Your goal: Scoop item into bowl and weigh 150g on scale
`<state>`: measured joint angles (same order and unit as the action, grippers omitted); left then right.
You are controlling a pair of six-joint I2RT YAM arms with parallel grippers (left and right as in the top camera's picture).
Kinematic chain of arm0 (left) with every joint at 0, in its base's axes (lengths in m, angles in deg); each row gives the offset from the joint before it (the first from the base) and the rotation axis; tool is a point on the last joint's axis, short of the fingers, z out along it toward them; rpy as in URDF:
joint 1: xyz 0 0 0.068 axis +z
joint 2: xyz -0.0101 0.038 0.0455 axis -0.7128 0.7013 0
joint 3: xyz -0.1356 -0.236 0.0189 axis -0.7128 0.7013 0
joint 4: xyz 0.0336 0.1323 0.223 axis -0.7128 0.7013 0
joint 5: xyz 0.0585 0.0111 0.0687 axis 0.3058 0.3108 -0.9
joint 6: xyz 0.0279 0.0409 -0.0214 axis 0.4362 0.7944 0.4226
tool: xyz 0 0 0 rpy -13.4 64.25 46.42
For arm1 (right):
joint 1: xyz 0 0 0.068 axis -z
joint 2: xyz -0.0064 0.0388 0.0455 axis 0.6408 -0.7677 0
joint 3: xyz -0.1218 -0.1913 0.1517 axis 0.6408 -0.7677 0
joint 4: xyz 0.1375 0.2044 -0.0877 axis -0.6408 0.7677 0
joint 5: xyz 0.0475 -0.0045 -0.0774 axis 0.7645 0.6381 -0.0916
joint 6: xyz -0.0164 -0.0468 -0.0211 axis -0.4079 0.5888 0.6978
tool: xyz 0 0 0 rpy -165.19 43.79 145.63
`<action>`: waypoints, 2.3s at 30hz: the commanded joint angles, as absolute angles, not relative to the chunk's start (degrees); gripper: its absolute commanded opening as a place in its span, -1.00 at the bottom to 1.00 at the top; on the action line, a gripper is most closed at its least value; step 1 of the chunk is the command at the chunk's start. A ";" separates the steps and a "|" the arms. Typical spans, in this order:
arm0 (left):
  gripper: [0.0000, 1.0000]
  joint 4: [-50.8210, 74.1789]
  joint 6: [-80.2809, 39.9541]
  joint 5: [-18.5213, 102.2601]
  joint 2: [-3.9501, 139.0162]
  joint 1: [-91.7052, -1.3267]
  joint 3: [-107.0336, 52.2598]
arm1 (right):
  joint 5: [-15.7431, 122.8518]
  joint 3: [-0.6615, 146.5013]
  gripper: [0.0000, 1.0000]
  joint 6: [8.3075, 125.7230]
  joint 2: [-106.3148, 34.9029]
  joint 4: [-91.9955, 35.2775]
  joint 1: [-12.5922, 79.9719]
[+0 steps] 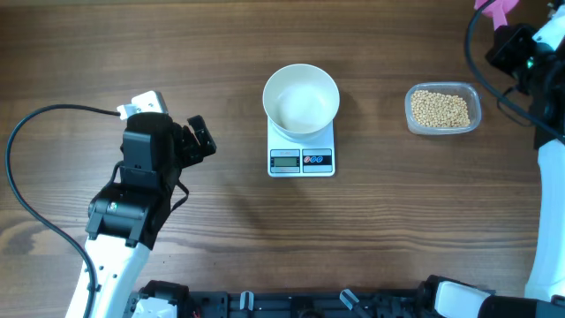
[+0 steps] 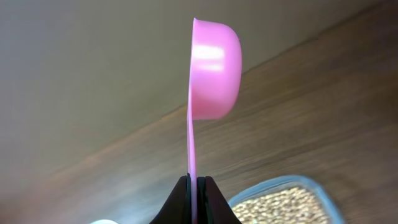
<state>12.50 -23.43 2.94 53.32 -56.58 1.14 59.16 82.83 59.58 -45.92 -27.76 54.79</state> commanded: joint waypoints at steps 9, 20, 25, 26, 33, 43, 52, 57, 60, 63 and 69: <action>1.00 12.50 -23.17 2.83 52.99 -56.21 1.16 | 57.26 82.81 -0.91 48.83 -45.73 -32.89 54.88; 1.00 12.48 -23.17 2.83 52.99 -56.21 1.16 | 52.80 82.81 -0.91 66.38 -45.97 -46.58 54.88; 1.00 12.48 -23.17 2.83 52.99 -56.21 1.16 | 51.49 82.81 -0.91 65.81 -46.21 -46.55 54.88; 1.00 12.48 -23.17 2.83 52.99 -56.21 1.16 | 51.49 82.81 -0.91 65.75 -46.21 -46.53 54.86; 1.00 12.50 -23.17 2.83 52.99 -56.21 1.16 | 51.53 82.81 -0.91 65.66 -46.21 -46.66 54.86; 1.00 10.58 -26.86 6.66 52.99 -56.21 1.16 | 54.64 82.81 -0.91 65.51 -46.21 -45.13 54.81; 1.00 -8.16 -30.12 28.76 52.79 -56.21 1.16 | 62.11 82.81 -0.91 65.51 -46.19 -41.07 54.81; 1.00 -21.27 -30.10 32.54 50.67 -56.21 1.16 | 62.13 82.81 -0.91 65.51 -46.19 -38.21 54.81; 1.00 -24.09 -30.12 35.33 49.47 -56.21 1.16 | 62.13 82.81 -0.91 65.49 -46.19 -37.00 54.81; 1.00 -24.51 -30.10 36.65 48.29 -56.21 1.16 | 62.13 82.81 -0.91 65.49 -46.19 -36.19 54.81; 1.00 -24.48 -30.12 46.94 46.78 -56.21 1.16 | 62.16 82.81 -0.91 65.49 -46.19 -36.19 54.81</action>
<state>-24.26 -29.75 37.61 47.79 -56.58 1.44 60.95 82.74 64.76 -45.97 -36.02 54.79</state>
